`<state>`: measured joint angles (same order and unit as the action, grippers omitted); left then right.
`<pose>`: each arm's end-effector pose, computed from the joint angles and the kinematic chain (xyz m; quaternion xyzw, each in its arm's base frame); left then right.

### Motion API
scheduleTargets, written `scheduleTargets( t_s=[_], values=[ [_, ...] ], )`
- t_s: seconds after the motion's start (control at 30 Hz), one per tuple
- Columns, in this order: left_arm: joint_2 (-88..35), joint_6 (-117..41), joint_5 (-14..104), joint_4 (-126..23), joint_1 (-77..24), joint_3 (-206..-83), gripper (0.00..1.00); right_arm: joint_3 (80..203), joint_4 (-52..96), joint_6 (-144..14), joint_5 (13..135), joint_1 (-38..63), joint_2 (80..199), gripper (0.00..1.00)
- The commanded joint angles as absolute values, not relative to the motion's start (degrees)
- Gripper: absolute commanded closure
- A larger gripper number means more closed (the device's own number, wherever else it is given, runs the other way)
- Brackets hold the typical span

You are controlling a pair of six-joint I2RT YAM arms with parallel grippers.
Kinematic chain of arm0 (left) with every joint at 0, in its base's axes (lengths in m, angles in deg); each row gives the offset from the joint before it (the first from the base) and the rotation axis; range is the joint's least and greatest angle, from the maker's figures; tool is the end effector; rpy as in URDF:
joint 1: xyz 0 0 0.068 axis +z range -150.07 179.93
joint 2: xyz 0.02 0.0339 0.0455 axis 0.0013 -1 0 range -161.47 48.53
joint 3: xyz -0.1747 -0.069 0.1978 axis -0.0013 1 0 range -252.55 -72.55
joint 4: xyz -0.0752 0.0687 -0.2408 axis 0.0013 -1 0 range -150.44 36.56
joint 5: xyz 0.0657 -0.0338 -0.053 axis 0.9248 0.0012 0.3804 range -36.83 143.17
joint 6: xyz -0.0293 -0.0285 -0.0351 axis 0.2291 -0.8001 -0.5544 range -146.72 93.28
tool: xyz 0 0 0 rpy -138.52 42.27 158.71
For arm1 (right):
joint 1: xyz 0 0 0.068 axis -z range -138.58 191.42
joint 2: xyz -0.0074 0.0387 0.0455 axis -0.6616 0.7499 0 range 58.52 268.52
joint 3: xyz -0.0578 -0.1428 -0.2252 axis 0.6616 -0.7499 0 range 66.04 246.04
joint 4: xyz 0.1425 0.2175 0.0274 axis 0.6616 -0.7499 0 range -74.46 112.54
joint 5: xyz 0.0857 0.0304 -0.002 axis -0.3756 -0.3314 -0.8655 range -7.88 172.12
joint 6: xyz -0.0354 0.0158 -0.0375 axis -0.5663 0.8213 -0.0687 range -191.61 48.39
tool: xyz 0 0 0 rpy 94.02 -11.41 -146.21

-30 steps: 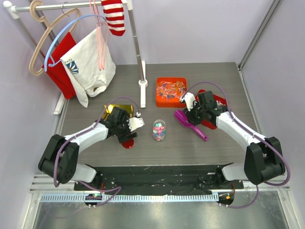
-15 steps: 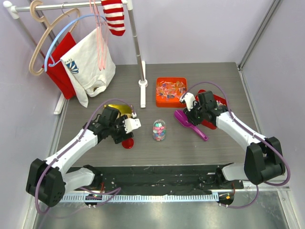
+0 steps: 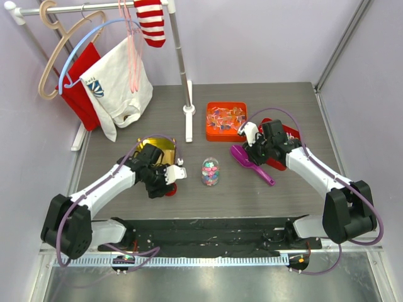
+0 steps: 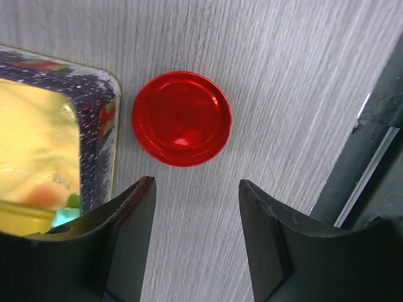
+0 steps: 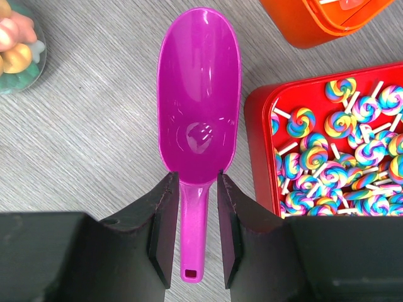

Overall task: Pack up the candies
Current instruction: Place the spatula at the center of the board, then pick up the bottle lid at the center of the board.

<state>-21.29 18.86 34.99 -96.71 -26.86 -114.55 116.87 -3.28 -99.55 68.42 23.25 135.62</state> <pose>0.1813 -0.1039 0.1980 0.5960 0.7708 -0.1273 0.1854 0.2577 0.0935 0.2305 -0.4034 0.8489 0.0849 0.3310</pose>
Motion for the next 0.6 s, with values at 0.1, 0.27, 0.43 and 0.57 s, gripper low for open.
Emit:
scheduleTargets(
  t_s=[0.1, 0.27, 0.43, 0.57],
  values=[
    [-27.05, 18.54, 38.13, -88.87, -27.06, -114.48, 0.41, 116.84, -3.30, -99.82, 67.09, 23.84, 133.23, 0.65],
    [-28.37, 17.92, 39.02, -86.05, -26.79, -115.09, 0.41, 116.76, -3.38, -99.82, 66.74, 23.93, 133.23, 0.65],
    [-29.43, 17.66, 38.93, -84.73, -26.53, -115.79, 0.41, 116.76, -3.39, -99.82, 66.56, 24.02, 133.32, 0.65],
    [-32.14, 17.14, 39.28, -82.63, -26.53, -115.62, 0.40, 116.76, -3.39, -99.91, 66.47, 24.02, 133.32, 0.65]
  ],
)
